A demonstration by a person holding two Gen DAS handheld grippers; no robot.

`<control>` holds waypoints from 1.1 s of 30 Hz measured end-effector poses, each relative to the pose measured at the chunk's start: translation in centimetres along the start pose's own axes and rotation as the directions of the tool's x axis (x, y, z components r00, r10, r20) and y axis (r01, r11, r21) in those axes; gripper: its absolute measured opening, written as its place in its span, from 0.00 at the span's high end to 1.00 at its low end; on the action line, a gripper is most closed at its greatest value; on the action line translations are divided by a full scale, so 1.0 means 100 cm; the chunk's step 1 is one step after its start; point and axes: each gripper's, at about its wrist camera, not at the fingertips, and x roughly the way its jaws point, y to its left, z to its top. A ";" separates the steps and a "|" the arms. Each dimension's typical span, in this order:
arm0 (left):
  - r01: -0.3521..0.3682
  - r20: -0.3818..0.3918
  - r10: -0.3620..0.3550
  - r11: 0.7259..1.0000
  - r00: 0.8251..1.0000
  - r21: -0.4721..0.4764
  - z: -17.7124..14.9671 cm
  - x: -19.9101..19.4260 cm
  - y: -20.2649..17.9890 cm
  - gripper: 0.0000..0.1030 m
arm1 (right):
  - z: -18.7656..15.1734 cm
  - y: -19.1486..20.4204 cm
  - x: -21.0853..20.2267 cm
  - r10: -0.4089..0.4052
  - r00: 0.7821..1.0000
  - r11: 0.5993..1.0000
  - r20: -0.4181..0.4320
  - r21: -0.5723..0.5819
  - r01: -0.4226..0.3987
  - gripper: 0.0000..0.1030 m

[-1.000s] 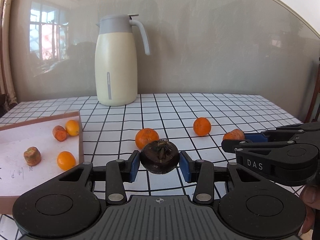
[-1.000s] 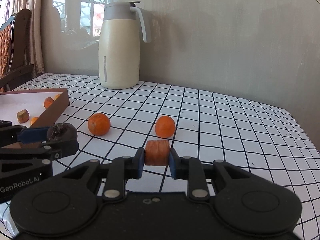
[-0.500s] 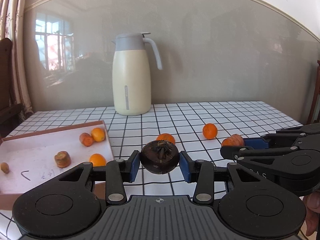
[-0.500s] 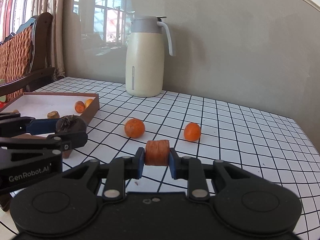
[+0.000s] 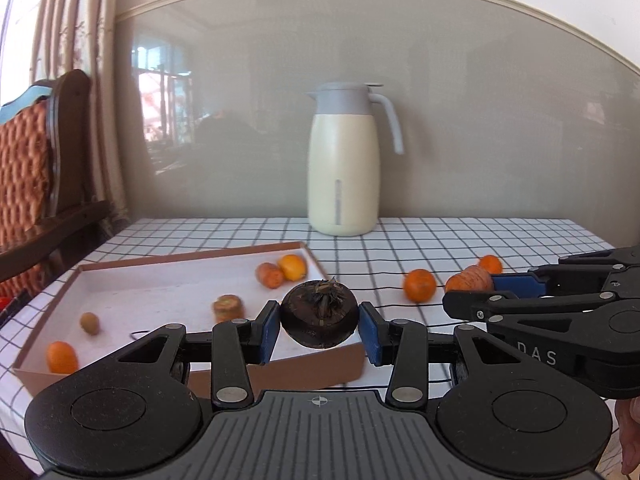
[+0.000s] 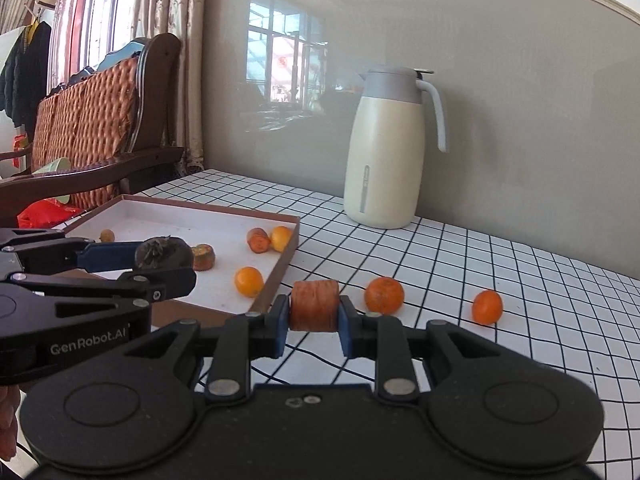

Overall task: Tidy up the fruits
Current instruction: 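Carry the dark fruit and cut orange piece over the cardboard box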

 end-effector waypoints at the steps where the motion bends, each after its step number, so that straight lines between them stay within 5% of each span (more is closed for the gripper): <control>1: -0.009 0.001 0.009 1.000 1.000 -0.006 0.000 -0.001 0.006 0.58 | 0.001 0.005 0.001 0.007 1.000 1.000 0.003 -0.006 -0.007 0.85; 33: -0.213 0.010 0.216 0.969 0.976 -0.122 -0.009 -0.009 0.129 0.58 | 0.040 0.077 0.041 0.085 0.994 0.995 0.067 -0.059 -0.081 0.84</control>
